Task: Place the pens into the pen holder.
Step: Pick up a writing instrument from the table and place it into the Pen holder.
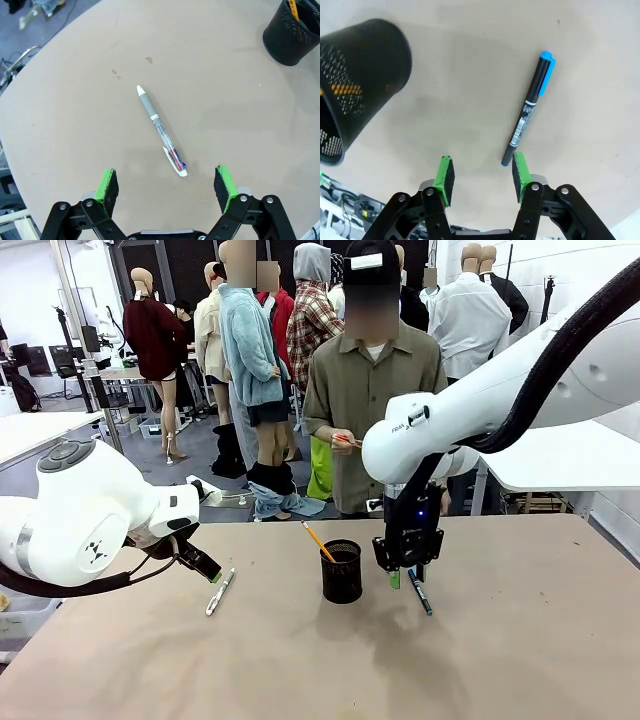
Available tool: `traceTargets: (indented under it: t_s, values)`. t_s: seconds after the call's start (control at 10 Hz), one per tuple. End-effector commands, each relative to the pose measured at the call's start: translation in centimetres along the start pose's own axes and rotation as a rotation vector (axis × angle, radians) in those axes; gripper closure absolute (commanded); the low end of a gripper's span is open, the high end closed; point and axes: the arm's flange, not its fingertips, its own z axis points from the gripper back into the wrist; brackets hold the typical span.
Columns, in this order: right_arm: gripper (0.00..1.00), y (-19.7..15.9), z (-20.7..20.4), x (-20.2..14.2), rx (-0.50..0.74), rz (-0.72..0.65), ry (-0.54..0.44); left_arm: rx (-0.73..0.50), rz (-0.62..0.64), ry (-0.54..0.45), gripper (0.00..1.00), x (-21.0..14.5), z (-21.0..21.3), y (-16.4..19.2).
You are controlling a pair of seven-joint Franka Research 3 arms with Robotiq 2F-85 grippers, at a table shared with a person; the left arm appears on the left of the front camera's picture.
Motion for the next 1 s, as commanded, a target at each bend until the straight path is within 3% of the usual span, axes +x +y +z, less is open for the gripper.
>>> traceTargets:
  t_s: [0.0,0.8,0.9]
  values:
    - [0.4,-0.5,-0.7,1.6,-0.045,-0.079,-0.004,0.0,0.005,-0.001,0.0,-0.1,0.1,0.2]
    - [0.4,-2.2,-2.9,2.5,-0.056,-0.181,-0.009,0.0,0.005,-0.001,0.0,-0.1,0.1,0.2]
    - [0.46,-2.4,-3.1,2.4,-0.069,-0.178,-0.014,0.0,0.005,-0.001,0.0,-0.1,0.1,0.2]
